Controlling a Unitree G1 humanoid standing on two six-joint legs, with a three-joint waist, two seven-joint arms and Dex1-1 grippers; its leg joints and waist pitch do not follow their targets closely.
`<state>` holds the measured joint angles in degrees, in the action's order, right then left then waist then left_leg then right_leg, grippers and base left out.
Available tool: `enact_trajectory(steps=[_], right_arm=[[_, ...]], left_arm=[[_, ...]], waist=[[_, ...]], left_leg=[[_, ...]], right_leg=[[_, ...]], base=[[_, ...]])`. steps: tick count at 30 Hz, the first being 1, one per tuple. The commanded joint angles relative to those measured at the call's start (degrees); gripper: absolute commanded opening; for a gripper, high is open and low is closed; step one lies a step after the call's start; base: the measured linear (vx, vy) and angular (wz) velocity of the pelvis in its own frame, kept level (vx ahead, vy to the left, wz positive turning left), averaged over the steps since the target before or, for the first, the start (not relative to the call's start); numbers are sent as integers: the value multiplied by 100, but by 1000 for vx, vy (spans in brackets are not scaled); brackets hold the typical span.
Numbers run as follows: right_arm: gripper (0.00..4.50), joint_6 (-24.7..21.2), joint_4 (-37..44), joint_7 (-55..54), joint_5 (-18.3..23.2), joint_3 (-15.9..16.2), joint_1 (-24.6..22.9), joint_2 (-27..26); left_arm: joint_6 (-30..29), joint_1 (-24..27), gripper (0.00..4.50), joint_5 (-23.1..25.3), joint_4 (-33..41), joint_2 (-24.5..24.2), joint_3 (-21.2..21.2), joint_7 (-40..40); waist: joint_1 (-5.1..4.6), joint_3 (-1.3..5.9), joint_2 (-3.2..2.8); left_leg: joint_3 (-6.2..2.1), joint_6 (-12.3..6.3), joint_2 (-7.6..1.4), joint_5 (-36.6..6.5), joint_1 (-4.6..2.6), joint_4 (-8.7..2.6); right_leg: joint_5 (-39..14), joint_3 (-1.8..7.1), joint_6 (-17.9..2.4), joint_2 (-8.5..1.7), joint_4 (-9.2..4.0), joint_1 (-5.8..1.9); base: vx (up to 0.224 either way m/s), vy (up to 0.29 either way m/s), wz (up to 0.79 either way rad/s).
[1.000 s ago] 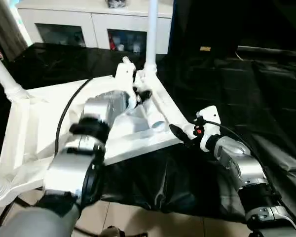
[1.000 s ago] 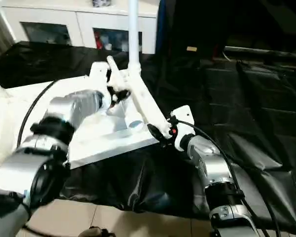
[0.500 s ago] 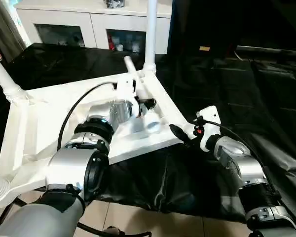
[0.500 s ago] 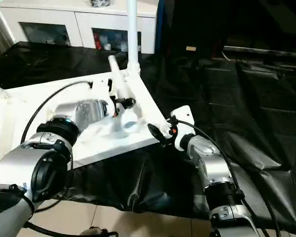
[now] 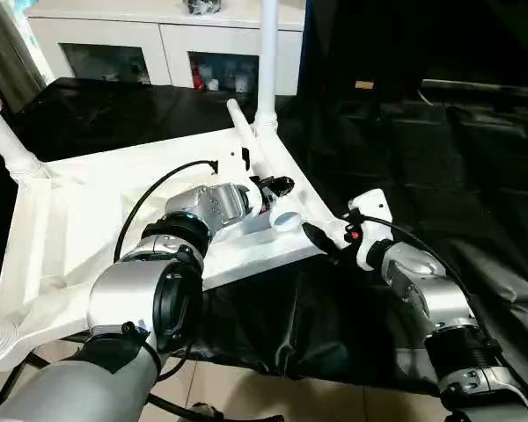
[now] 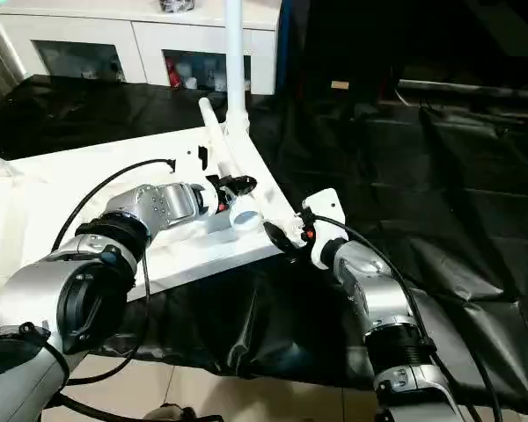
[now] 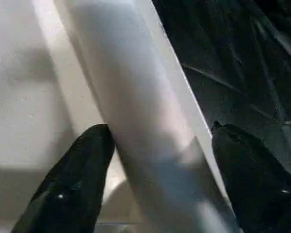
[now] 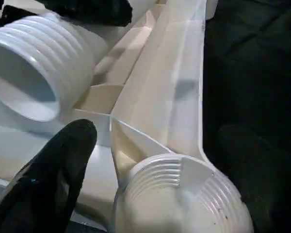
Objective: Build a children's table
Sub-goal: Insert table leg to table base
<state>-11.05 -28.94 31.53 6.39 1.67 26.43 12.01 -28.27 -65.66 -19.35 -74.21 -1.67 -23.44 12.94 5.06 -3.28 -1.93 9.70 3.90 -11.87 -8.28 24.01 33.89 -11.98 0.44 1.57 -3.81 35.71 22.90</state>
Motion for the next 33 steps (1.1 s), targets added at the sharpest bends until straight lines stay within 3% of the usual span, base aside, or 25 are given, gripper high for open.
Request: enact_trajectory(steps=[1,3,12,17,22,24,27,28,29,30,32,33], right_arm=[[450,-21,60,-16,-41,59,-38,41],[450,7,-3,-15,-59,80,1,38],[450,35,-83,-37,-107,82,59,21],[450,46,-22,-41,-77,40,39,36],[450,106,24,-23,36,-95,42,61],[450,74,67,89,182,-178,53,62],[450,-40,191,275,471,-324,56,22],[450,-94,239,351,568,-366,59,16],[450,-132,293,408,632,-389,57,17],[450,-302,468,614,891,-483,60,13],[450,-394,558,730,1035,-532,68,13],[450,-423,583,767,1080,-547,72,13]], left_arm=[[-4,8,330,-59,-95,10,-59,-23],[-13,43,313,-158,-121,18,-166,-64],[-16,68,238,-376,-130,-48,-474,-180],[77,90,221,-460,-64,-142,-570,-212],[193,175,213,-412,137,-191,-468,-1],[425,233,211,-523,350,-166,-563,171],[513,401,211,-412,838,-133,-285,639],[552,468,211,-344,1002,-113,-160,776],[584,558,209,-301,1183,-82,-44,921],[662,900,209,-196,1862,35,326,1311],[772,1119,209,-193,2299,112,504,1547],[810,1190,209,-198,2440,136,560,1618]], waist=[[0,450,20],[3,447,47],[2,438,42],[5,428,13],[6,433,20],[16,438,51],[28,453,42],[29,449,97],[43,460,77],[46,455,89],[61,468,105],[68,487,85]], left_leg=[[2,-181,1,-1097,-218,-327],[5,-201,-1,-1113,-225,-330],[10,-202,-6,-1154,-224,-337],[3,-139,-4,-1266,-225,-351],[-1,-136,-9,-1218,-218,-355],[7,-189,-5,-1142,-212,-345],[9,-285,-24,-1025,-213,-337],[18,-360,-30,-980,-196,-337],[15,-378,-31,-925,-196,-328],[16,-451,-58,-866,-207,-336],[29,-581,-65,-697,-184,-313],[36,-640,-70,-600,-197,-298]], right_leg=[[463,7,-1522,-252,-386,-297],[421,6,-1526,-255,-387,-293],[265,12,-1497,-256,-405,-280],[129,11,-1467,-260,-416,-276],[228,10,-1449,-257,-407,-281],[358,11,-1491,-259,-403,-290],[588,4,-1568,-271,-371,-295],[642,1,-1609,-275,-374,-304],[697,0,-1628,-281,-352,-312],[777,0,-1653,-290,-348,-309],[971,0,-1724,-296,-323,-330],[1095,-5,-1747,-291,-306,-311]], base=[[0,0,0],[0,0,0],[0,0,0],[0,0,0],[0,0,0],[0,0,0],[0,0,0],[0,0,0],[0,0,0],[0,0,0],[0,0,0],[0,0,0]])
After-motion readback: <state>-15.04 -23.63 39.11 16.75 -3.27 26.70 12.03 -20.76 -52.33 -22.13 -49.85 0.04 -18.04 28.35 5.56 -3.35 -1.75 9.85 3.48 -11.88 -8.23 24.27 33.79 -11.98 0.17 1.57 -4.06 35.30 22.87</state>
